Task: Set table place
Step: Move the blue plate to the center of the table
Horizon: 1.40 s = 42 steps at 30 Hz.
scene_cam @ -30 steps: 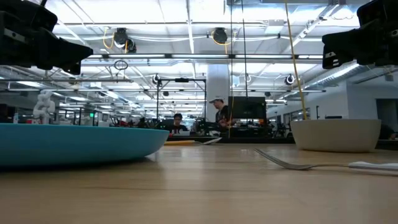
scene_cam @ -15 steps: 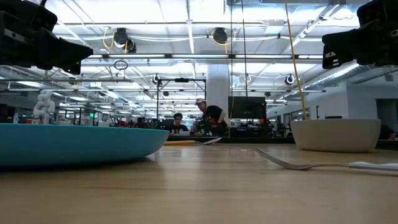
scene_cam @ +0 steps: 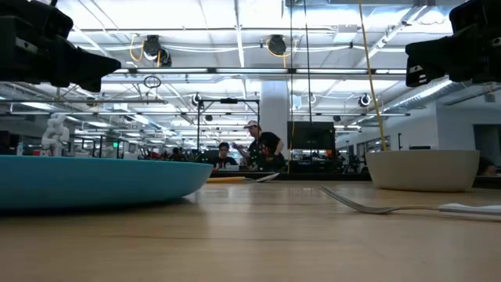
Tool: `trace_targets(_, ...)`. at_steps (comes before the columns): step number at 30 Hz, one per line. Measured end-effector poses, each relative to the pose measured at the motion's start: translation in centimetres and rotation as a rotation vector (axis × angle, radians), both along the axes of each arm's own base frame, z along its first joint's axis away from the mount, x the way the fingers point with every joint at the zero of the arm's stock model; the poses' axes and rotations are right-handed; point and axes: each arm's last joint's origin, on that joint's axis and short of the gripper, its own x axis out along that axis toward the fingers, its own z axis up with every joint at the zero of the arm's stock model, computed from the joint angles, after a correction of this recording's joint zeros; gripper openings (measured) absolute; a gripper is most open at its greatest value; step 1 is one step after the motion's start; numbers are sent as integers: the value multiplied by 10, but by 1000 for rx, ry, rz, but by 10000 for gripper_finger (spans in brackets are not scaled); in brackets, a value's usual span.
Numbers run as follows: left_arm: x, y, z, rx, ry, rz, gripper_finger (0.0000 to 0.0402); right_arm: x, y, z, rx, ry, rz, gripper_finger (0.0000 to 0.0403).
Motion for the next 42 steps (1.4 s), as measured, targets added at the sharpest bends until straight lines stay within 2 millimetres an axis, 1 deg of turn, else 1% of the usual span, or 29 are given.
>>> trace_targets(8,1,0,-3,-133,37,-3,31,0,0,0,0,0,0,0)
trace_targets(11,1,-1,-3,-130,39,-36,30,0,0,0,0,0,-1,0)
trace_targets(13,0,-1,0,-140,39,-48,27,0,0,0,0,0,0,0)
trace_targets(16,-2,-1,11,-151,56,-50,6,0,0,0,0,0,0,0)
trace_targets(18,-3,-1,19,-153,76,-49,4,0,0,0,0,0,0,0)
trace_targets(24,-7,-2,60,-153,75,-50,2,0,0,0,0,-1,0,0)
trace_targets(33,-13,-1,136,-142,95,-40,1,0,0,0,0,-2,0,0)
trace_targets(38,-16,-1,180,-141,154,-18,1,0,0,0,0,-1,0,0)
trace_targets(42,-19,-1,215,-107,178,-9,1,0,0,0,0,-1,0,0)
